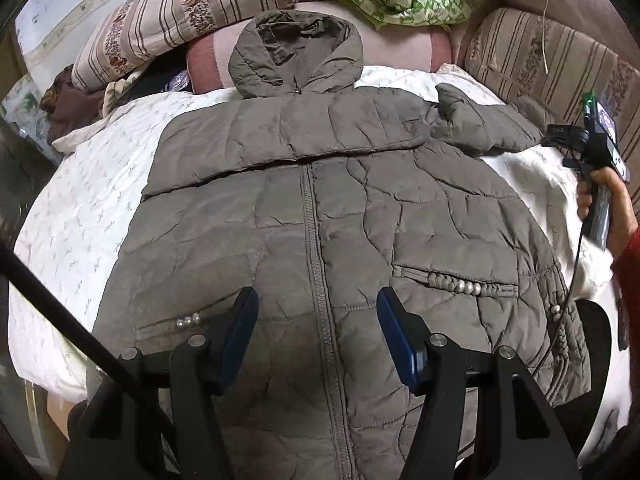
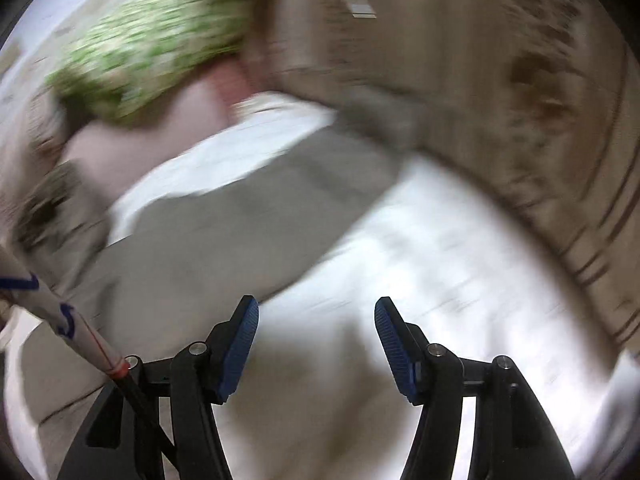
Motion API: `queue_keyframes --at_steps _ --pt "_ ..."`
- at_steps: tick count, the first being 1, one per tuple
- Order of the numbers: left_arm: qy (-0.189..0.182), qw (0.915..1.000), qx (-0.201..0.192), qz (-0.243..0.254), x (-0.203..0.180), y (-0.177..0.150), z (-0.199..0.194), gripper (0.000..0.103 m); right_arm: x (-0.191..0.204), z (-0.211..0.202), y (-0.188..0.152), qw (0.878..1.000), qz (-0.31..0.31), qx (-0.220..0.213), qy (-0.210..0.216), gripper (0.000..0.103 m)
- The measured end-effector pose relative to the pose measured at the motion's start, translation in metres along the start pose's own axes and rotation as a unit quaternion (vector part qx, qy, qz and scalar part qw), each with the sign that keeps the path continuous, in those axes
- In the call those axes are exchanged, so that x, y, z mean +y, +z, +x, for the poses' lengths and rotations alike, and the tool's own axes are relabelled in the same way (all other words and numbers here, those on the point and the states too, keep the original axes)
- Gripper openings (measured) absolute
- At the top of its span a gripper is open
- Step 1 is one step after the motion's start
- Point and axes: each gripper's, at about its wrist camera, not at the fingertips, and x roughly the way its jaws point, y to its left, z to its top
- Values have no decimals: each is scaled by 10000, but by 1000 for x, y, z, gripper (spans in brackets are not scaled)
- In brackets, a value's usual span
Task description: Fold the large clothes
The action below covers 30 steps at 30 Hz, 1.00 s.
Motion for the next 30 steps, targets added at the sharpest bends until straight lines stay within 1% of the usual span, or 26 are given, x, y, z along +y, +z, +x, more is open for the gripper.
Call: queue_keyframes --at_steps 2,4,6,7,11,12,13,14,15,16,18,19,21,23,24,26,28,29,30 --pt "55 10000 68 -14 0 3 5 61 -15 17 21 9997 86 -18 -214 66" --pt "112 9998 160 -54 1 5 11 61 -28 36 43 9991 96 29 -421 69" --pt "182 9994 255 -131 3 8 18 61 -34 50 63 9984 186 -4 -533 74" --pt "205 9992 289 -160 5 9 21 61 -37 58 73 9978 248 -24 -612 75" --pt "323 9979 483 -303 9 14 36 61 -44 85 99 9964 496 8 -694 75" --pt "331 9975 538 -322 10 15 40 61 -43 91 103 9963 483 25 -707 58" --pt "323 9973 572 -329 11 15 42 61 -41 94 105 9964 421 63 -739 37" --pt "317 9972 597 -330 11 15 44 61 -36 99 108 9963 323 204 -765 3" --pt "317 9972 602 -325 11 15 45 61 -33 100 110 9966 296 318 -707 3" --pt "316 9972 595 -316 12 14 44 61 -33 94 111 9965 305 238 -740 3" --pt "276 9976 547 -315 14 13 41 61 -28 71 115 9965 170 -60 -817 0" --pt "252 9978 523 -322 14 12 40 61 -26 55 117 9941 31 -275 -1046 0" --pt "175 9982 448 -364 19 9 33 61 -30 23 121 9885 -94 -656 -1362 0" --pt "108 9983 379 -425 24 5 26 61 -41 -13 130 9809 -10 -1013 -1663 0" --pt "69 9983 347 -461 26 3 22 61 -49 -33 136 9779 83 -1164 -1734 0" --pt "-23 9982 276 -539 31 -2 14 61 -59 -60 146 9809 208 -1210 -1506 0" --pt "-93 9982 204 -555 32 -6 6 61 -57 -79 150 9845 30 -1131 -1338 0" --pt "-114 9983 169 -540 32 -8 3 61 -56 -86 147 9864 -9 -1079 -1240 2" --pt "-129 9986 130 -501 32 -11 -1 61 -57 -90 144 9898 0 -984 -1029 11"
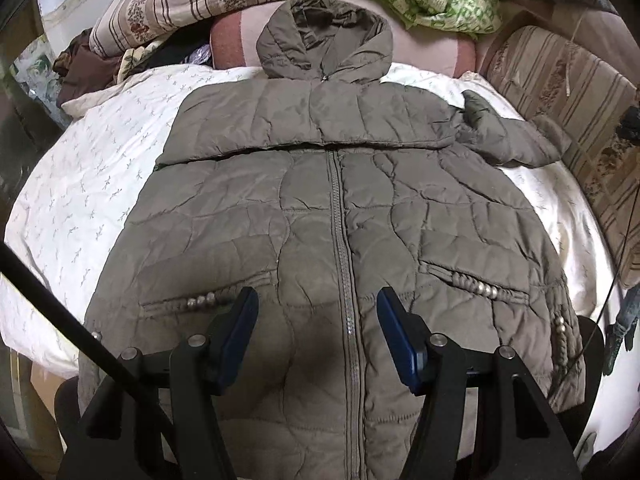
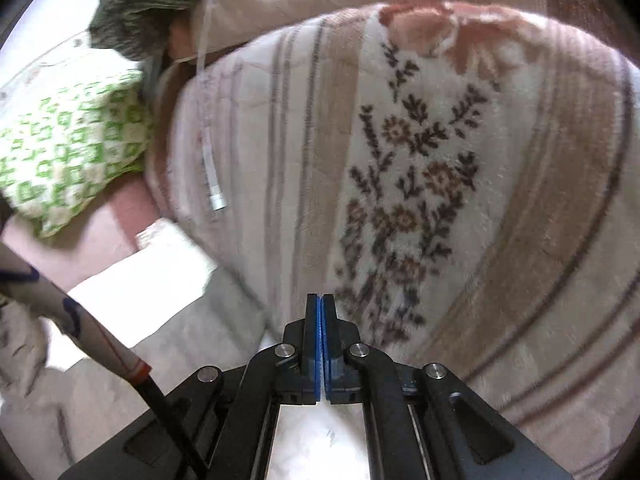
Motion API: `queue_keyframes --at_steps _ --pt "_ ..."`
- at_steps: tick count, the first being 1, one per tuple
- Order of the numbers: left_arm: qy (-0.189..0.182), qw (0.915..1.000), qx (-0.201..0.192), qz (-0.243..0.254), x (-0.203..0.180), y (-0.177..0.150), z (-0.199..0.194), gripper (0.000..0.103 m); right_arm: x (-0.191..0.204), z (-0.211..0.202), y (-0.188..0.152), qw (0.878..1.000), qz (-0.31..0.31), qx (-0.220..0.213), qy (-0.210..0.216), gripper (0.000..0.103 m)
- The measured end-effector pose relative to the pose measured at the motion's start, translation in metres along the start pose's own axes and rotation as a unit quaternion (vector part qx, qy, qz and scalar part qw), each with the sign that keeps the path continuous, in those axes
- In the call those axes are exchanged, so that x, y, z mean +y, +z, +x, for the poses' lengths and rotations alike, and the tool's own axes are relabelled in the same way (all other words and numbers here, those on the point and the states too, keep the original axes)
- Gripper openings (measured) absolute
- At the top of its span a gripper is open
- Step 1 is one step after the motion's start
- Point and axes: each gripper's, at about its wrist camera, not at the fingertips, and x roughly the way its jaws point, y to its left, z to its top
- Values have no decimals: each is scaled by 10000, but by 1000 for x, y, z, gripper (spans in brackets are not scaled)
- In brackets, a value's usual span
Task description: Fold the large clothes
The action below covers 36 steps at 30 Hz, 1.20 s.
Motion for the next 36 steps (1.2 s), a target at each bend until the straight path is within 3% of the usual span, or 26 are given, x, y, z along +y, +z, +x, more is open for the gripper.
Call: queue_keyframes --at_steps 1,2,3,5,9,14,21,22,23,24,27,32,36 --pt "0 10000 -15 34 0 -2 -2 61 0 1 -3 9996 91 114 232 21" --pt "10 10000 -25 77 0 -4 -4 61 -2 1 -7 9988 188 200 416 52" --pt "31 9999 -36 112 0 -6 -6 61 -6 4 -15 9970 321 306 627 75" --pt "79 9999 -47 116 2 -5 -7 61 -7 12 -30 9947 539 363 799 78" --pt "158 9998 73 11 6 0 4 61 -4 52 -59 9869 815 880 1077 78" --pt "264 9989 378 1 -2 10 35 61 11 110 -73 9857 738 1144 997 78" --pt "459 9965 703 54 -13 24 69 61 50 177 -71 9867 386 1312 881 77" --pt "482 9961 739 76 -14 24 71 61 56 183 -72 9864 310 1361 863 71" --pt "496 9958 770 84 -14 23 73 61 59 187 -72 9859 270 1395 885 35" --pt "504 9956 791 78 -13 22 73 61 60 188 -71 9843 280 1466 942 24" --pt "488 9959 762 21 -9 21 70 61 53 167 -61 9846 478 1303 1065 12" --pt "374 9978 531 -91 3 14 49 61 31 88 -28 9973 381 444 452 11" --pt "300 9988 326 -228 19 5 29 61 17 27 -7 9985 441 96 323 11"
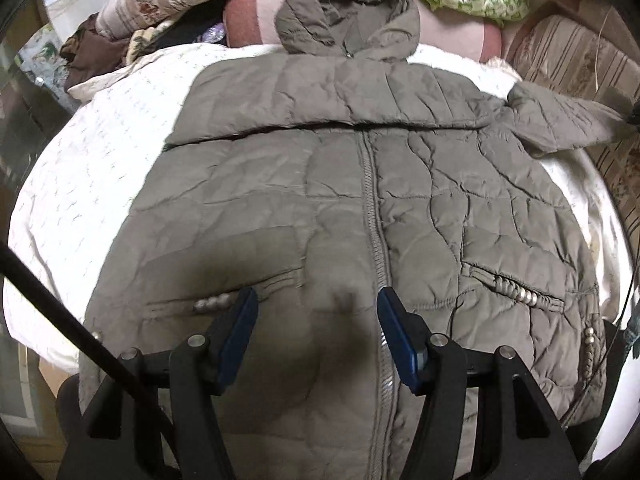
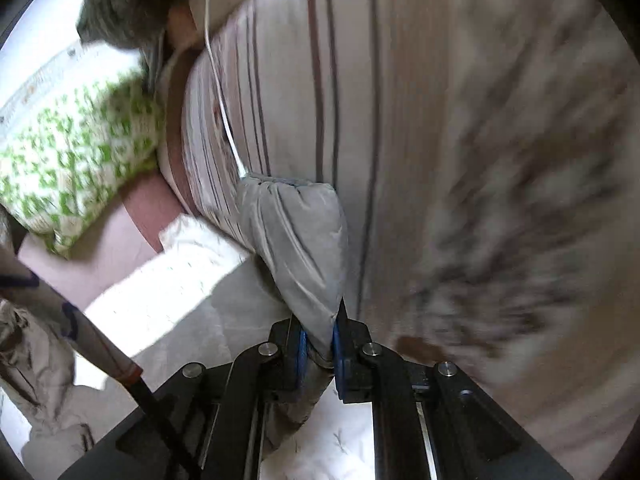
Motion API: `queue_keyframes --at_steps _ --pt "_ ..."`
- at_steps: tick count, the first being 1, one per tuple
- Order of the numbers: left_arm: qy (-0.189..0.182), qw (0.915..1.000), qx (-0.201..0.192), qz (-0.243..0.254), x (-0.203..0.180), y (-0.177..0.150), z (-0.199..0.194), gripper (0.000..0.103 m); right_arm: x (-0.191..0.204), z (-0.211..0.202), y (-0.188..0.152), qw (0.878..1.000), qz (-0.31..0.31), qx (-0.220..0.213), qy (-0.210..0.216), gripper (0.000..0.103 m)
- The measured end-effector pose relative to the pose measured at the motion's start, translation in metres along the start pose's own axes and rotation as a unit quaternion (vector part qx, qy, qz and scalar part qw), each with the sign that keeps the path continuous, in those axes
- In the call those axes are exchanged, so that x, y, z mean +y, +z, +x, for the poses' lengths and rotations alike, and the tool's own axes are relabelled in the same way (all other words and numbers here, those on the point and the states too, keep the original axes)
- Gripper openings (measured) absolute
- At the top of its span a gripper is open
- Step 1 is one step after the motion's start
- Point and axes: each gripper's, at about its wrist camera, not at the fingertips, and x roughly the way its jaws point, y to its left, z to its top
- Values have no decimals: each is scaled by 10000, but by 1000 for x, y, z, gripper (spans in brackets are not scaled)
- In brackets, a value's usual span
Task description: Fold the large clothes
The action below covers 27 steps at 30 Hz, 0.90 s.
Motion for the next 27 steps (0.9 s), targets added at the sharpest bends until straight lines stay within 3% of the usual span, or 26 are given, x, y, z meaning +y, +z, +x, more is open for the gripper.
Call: queue_keyframes --at_steps 3,8,13,16,21,27 --pt "-71 9998 -157 -132 16 -9 -13 61 17 -45 2 9995 -214 -213 50 11" --pt "-88 9989 -333 -331 38 -23 -29 61 79 -105 -6 9961 -678 -390 408 11" --pt "-129 9972 -471 -565 60 -34 -40 61 160 -146 -30 9860 -1073 -201 1260 11" --pt "-140 9957 -514 -758 77 -39 -43 61 220 -166 -56 9734 -1380 41 1829 11" --pt "-126 9928 -504 -1080 107 -46 -40 61 324 -186 -121 9402 -2036 588 2667 11" --pt "-121 9892 -450 -1388 140 -56 -32 61 432 -188 -229 8960 -3052 1082 3039 11"
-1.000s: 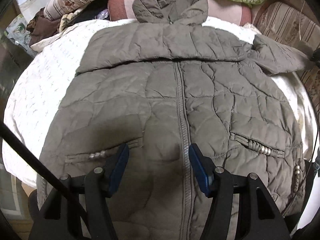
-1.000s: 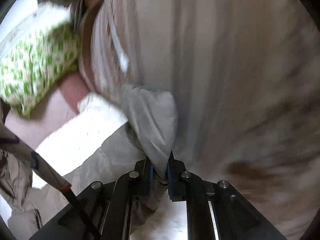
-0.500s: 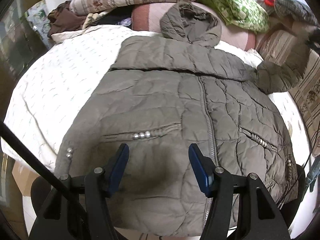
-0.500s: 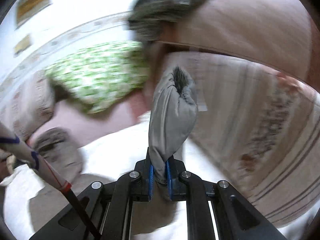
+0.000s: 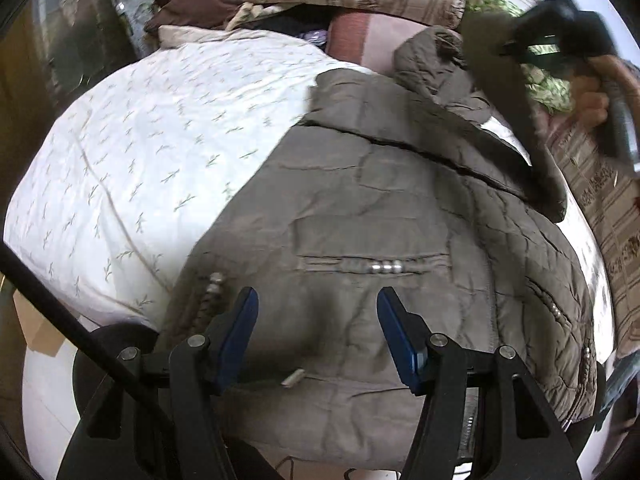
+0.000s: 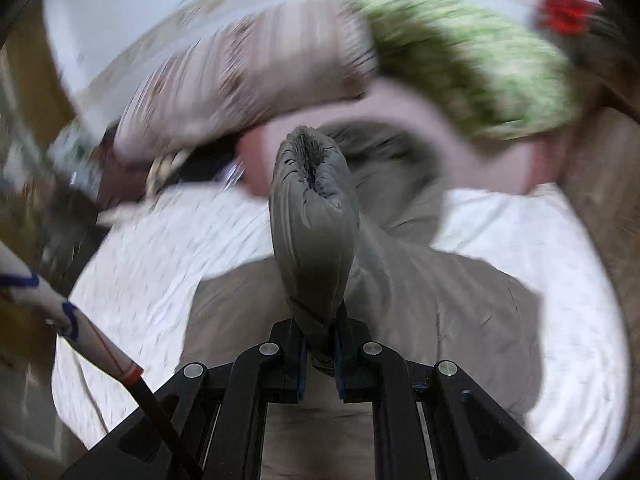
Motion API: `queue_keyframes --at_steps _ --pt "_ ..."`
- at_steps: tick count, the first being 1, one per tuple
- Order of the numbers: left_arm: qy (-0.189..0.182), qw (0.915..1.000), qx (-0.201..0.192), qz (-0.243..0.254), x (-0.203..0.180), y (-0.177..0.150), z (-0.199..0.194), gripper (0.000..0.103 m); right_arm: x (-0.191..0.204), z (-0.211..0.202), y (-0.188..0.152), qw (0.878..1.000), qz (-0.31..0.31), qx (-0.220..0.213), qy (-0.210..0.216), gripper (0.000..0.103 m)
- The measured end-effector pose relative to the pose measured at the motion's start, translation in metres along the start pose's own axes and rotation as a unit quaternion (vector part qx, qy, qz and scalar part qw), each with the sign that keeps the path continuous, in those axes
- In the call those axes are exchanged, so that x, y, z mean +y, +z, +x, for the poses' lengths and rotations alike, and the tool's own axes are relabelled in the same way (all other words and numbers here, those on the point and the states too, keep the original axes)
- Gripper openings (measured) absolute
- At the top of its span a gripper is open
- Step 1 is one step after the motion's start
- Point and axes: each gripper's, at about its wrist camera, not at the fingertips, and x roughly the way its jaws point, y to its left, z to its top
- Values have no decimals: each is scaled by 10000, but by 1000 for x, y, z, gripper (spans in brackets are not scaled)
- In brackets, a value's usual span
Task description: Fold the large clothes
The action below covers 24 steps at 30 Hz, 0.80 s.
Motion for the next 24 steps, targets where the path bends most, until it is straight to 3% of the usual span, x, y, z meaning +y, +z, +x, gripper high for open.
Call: queue_keyframes --at_steps 6,10,12,13,15,16,20,24 --pt "97 9999 -32 -104 25 0 4 61 74 96 -41 9956 -480 797 150 11" --pt "103 9997 5 -228 38 -2 10 61 92 146 -60 9909 -708 1143 15 13" --pt "94 9996 73 -275 41 -2 13 61 94 156 -66 9898 -759 1206 -31 21" --pt "94 9995 97 -285 41 -2 13 61 96 157 -67 9894 -794 1213 -40 24" --pt "102 9995 108 -292 40 -3 12 61 100 156 -70 9883 -900 1226 145 54" --pt "110 9995 92 -292 39 -3 11 61 99 152 -70 9876 -931 1238 263 60" --pt "140 9996 0 -258 34 -3 2 61 106 123 -69 9853 -1191 1080 575 62" --pt "151 9997 -85 -175 27 -2 -2 61 85 98 -60 9915 -1038 733 261 60"
